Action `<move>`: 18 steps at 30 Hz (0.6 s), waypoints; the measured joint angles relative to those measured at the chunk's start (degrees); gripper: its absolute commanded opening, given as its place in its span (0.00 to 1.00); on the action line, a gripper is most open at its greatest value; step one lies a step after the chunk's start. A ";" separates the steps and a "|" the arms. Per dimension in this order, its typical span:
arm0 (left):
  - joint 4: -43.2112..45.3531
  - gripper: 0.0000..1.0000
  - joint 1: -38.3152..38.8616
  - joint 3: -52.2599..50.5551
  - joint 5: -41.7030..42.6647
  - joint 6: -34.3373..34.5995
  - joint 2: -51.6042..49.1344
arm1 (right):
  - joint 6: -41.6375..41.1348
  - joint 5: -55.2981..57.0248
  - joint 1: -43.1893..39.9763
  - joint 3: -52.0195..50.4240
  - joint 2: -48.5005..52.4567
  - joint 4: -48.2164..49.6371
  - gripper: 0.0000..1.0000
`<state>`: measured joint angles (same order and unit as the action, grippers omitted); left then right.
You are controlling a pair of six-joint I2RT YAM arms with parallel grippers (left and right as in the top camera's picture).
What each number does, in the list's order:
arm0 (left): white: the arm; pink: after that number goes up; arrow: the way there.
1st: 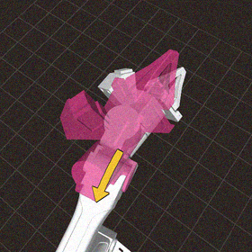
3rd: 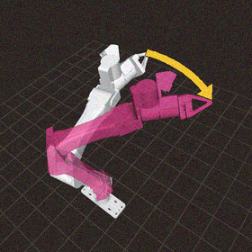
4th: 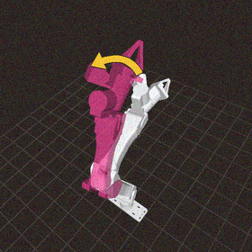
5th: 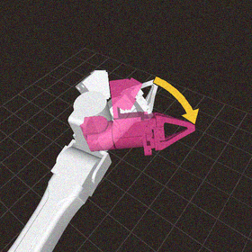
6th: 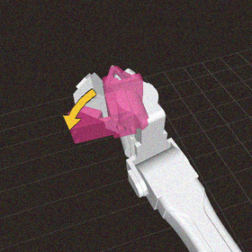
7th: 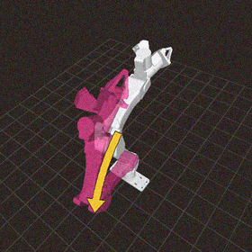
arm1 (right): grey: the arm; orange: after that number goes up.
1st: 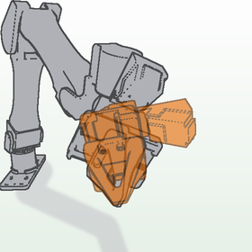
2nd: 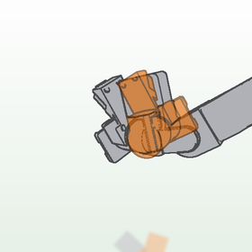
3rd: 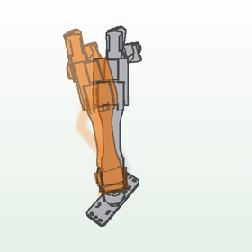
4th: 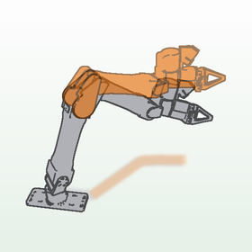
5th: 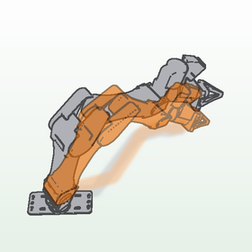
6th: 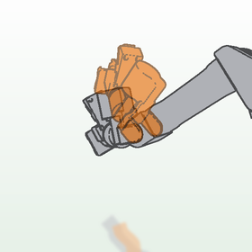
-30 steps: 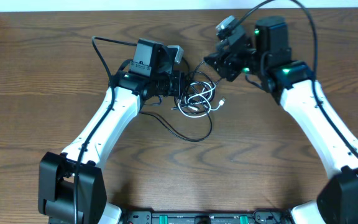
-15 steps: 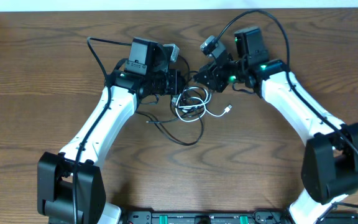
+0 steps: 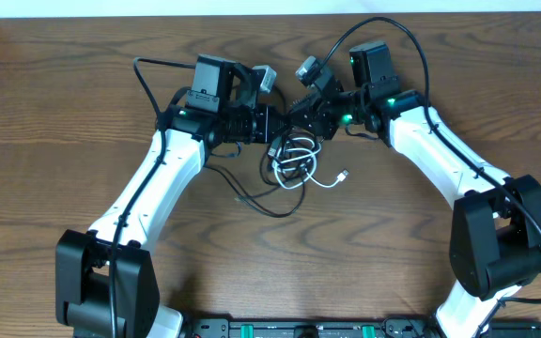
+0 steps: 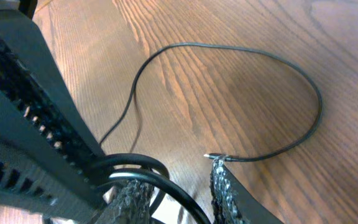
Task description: Untangle cables
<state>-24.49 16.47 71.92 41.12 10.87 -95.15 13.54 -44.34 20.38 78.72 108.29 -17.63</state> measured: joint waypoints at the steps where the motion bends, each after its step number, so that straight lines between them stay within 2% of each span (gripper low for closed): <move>1: 0.11 0.07 -0.17 0.00 0.83 0.00 0.00 | 0.07 0.00 0.00 0.00 0.09 0.48 0.18; 3: 0.02 0.07 -0.44 0.00 2.10 0.00 0.00 | 0.24 -0.04 0.04 0.00 0.09 1.05 0.01; 10: -0.02 0.07 -0.55 0.00 2.56 -0.02 0.00 | -1.81 1.97 0.52 -0.02 0.09 0.94 0.01; 18: 1.11 0.07 -0.52 0.00 -1.77 -0.22 -0.44 | -21.81 15.54 3.28 -0.02 -0.61 0.37 0.01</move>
<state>-23.38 15.94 71.92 39.35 10.66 -95.59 -8.27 -28.80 23.66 78.70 107.68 -17.26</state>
